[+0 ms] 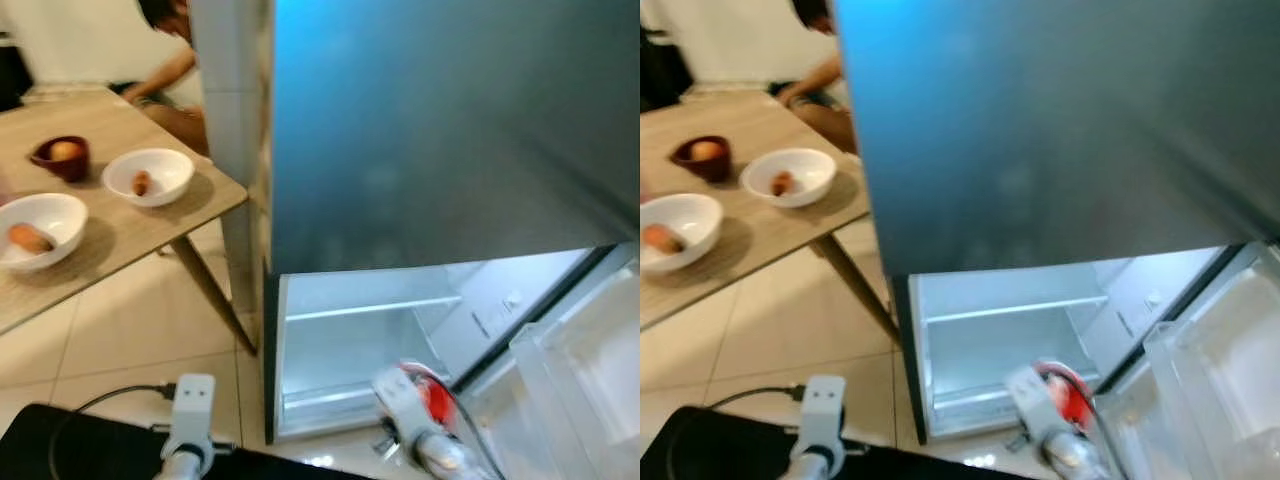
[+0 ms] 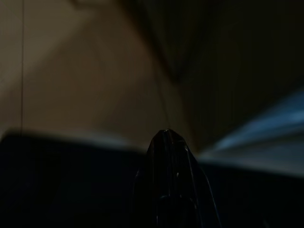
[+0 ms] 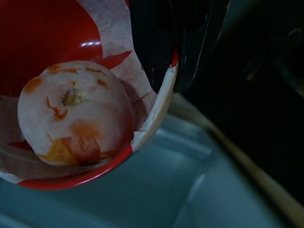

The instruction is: Restocking fridge

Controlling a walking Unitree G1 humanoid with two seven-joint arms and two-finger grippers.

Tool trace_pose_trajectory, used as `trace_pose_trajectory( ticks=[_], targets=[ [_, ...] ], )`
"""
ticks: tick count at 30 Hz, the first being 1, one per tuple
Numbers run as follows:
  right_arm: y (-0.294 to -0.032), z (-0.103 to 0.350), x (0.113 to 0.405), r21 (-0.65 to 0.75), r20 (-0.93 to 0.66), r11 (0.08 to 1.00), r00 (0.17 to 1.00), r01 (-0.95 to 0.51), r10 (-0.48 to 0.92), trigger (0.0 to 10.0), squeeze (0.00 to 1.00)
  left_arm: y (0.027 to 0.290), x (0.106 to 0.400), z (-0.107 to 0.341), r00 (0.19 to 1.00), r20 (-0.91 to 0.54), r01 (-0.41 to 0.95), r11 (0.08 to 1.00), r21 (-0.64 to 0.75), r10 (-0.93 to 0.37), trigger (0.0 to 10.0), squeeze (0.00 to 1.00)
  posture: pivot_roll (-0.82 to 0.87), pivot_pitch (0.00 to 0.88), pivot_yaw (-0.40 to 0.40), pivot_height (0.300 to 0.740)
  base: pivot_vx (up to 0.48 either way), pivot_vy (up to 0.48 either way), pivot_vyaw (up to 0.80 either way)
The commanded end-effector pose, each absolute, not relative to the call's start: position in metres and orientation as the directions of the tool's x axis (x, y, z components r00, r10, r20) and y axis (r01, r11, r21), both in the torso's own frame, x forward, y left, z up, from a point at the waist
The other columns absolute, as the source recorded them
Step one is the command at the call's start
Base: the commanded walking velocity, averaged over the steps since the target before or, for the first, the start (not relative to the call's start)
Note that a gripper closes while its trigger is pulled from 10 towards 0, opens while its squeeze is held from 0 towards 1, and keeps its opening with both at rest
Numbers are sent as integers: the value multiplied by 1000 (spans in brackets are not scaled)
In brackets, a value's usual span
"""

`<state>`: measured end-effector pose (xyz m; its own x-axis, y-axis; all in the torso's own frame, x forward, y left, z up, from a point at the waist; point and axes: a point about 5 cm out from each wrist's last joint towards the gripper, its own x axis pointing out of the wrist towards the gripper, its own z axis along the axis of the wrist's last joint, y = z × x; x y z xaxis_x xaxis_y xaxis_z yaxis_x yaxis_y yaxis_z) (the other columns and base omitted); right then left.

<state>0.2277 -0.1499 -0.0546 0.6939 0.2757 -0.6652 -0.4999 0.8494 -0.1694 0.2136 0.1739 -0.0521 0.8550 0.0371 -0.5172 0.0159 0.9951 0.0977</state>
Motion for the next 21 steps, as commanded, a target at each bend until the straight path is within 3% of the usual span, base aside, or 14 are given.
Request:
trace_pose_trajectory(
  ticks=[1,21],
  targets=[
    [-167,-58,222,-191,-689,865,691,-464,218,10000,0,170,208,-56,845,-533,17,996,89,33,10000,0,-95,50,-33,720,368,0,0],
    [-171,-60,219,-192,-696,869,688,-457,208,10000,0,164,207,-55,858,-514,43,997,64,-4,10000,0,-99,56,-35,720,0,0,0]
  ],
)
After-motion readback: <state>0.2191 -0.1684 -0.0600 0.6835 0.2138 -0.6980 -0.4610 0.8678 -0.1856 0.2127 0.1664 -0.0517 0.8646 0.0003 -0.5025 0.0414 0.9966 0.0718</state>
